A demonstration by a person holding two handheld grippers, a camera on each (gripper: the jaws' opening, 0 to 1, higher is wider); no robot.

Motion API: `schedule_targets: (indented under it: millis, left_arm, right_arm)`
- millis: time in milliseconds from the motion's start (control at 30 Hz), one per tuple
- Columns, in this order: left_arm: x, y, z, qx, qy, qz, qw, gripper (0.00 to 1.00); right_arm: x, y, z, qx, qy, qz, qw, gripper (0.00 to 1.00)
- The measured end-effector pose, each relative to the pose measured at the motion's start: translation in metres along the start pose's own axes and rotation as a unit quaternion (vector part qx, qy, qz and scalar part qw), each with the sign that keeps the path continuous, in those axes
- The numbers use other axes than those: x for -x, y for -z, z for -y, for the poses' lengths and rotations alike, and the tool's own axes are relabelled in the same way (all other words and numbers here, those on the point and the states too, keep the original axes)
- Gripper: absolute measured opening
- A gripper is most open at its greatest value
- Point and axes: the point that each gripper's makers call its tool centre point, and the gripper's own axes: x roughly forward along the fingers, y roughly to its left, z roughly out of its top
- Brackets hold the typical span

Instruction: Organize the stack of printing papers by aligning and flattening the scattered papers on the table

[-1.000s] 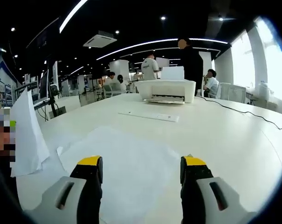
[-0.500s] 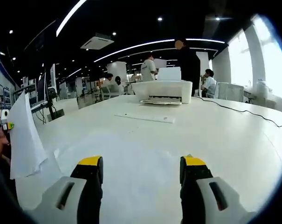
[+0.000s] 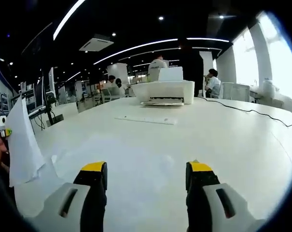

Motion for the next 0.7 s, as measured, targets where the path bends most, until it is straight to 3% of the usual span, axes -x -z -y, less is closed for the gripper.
schedule_targets:
  millis: [700]
  left_arm:
    - [0.002,0.003,-0.003,0.005,-0.004,0.000,1.0000,0.06]
  right_arm:
    - [-0.010,-0.011,0.007,0.000,0.009,0.025,0.9997,0.61]
